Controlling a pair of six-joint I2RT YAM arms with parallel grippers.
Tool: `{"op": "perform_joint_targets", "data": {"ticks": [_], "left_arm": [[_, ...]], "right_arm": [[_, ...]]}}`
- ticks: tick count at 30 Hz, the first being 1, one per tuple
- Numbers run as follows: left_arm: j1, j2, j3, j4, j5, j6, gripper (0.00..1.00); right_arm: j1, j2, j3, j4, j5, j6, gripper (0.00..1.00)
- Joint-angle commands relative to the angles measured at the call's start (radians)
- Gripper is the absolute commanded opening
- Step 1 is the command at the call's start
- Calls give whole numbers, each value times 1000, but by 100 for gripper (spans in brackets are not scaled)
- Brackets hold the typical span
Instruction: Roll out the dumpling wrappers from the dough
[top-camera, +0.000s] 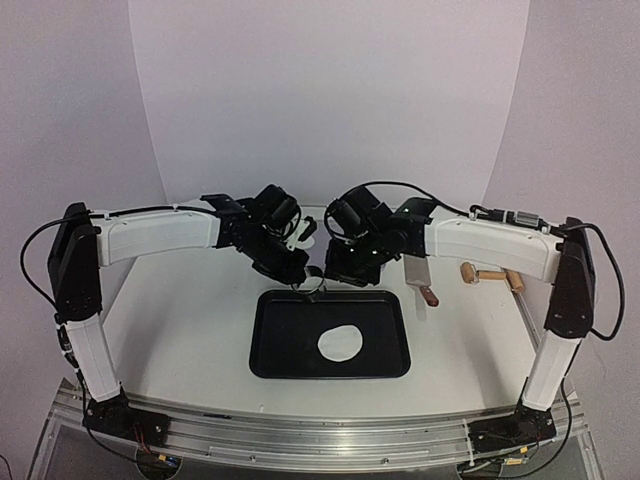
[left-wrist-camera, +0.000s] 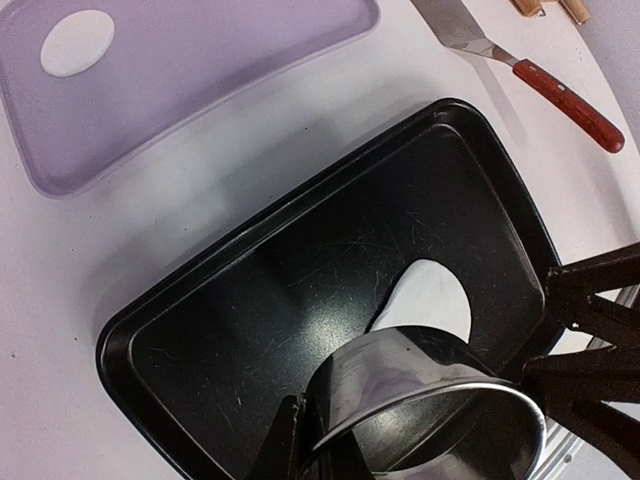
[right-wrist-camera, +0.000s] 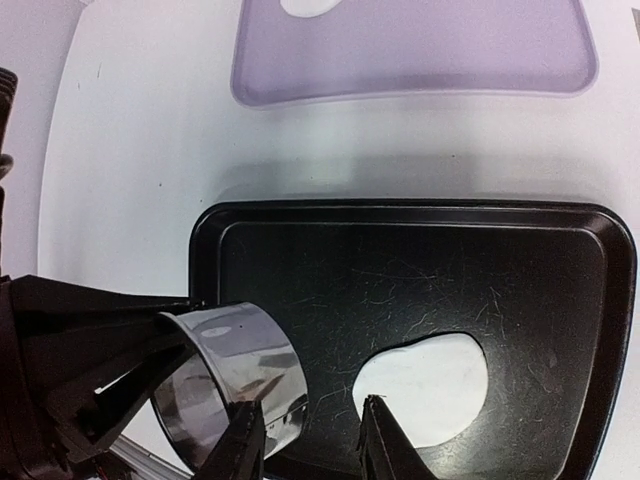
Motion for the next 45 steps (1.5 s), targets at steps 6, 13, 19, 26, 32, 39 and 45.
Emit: {"op": "perform_joint_targets", "data": {"ticks": [6, 13, 19, 26, 32, 39, 45], "left_arm": [[-34, 27, 63, 35, -93, -33, 0], [-48, 39, 88, 33, -93, -34, 0], [-53, 30, 84, 35, -119, -35, 0], [-61, 24, 91, 31, -106, -38, 0], [-60, 18, 86, 36, -43, -41, 0], [-107, 65, 13, 106, 180, -31, 0], [-129, 147, 23, 146, 217, -12, 0]], "right_arm": [[53, -153, -74, 70, 118, 48, 30], [66, -85, -17, 92, 102, 5, 30], [64, -38, -37, 92, 168, -17, 27], [61, 34, -1, 76, 180, -51, 12], [59, 11, -37, 32, 203, -31, 0], [61, -75, -276, 12, 110, 43, 0], [61, -123, -422, 154, 98, 4, 0]]}}
